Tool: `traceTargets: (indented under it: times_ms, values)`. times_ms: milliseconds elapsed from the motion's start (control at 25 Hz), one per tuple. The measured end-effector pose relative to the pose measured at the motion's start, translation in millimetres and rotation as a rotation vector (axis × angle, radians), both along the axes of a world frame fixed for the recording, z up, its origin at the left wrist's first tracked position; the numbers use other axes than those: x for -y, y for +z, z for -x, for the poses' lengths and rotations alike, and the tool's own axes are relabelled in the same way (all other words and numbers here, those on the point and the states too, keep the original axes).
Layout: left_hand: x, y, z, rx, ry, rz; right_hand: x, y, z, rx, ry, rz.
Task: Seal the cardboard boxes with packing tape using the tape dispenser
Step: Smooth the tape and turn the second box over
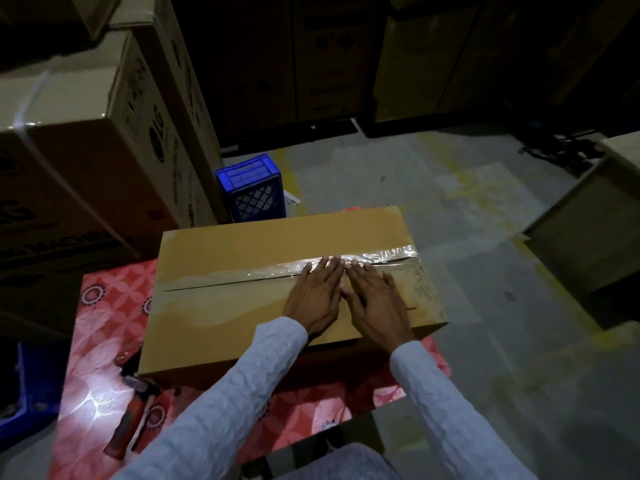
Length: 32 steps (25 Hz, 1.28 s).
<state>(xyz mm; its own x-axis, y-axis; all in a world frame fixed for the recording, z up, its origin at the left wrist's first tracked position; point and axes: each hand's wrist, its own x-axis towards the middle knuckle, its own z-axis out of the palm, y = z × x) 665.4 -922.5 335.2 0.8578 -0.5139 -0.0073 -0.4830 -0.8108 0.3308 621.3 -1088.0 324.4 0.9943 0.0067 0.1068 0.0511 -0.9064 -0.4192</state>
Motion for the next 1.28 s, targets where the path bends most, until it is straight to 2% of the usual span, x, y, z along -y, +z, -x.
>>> traceTargets:
  times_ms: [200, 320, 440, 640, 720, 800, 920, 1000, 1120, 1280]
  values:
    - [7, 8, -7, 0.014, 0.007, -0.096, 0, 0, -4, -0.027, -0.033, -0.038]
    - [20, 12, -4, 0.001, 0.008, -0.022, 5, 0, -3, -0.004, -0.105, -0.087]
    - [28, 5, -3, -0.035, -0.001, -0.019, 2, 2, -7, -0.053, -0.135, -0.001]
    - [26, 4, -5, -0.065, -0.004, -0.061, 18, 14, -11, -0.115, -0.039, -0.028]
    - [28, 9, 11, -0.075, 0.038, -0.03, 45, 17, -9, -0.057, 0.022, 0.05]
    - [27, 10, 38, -0.111, 0.118, -0.004, 71, 18, -3, -0.052, -0.004, 0.158]
    - [22, 1, 73, -0.08, 0.211, -0.044, 85, 15, 5, -0.157, -0.086, 0.087]
    - [21, -6, 77, -0.017, 0.226, -0.073, 82, 16, 6, -0.147, -0.1, 0.033]
    - [18, -11, 60, 0.039, 0.193, -0.1, 77, 14, 7, -0.148, -0.157, -0.005]
    - [-16, -12, 16, 0.11, 0.005, -0.067, 54, 8, 10, -0.142, -0.236, -0.036]
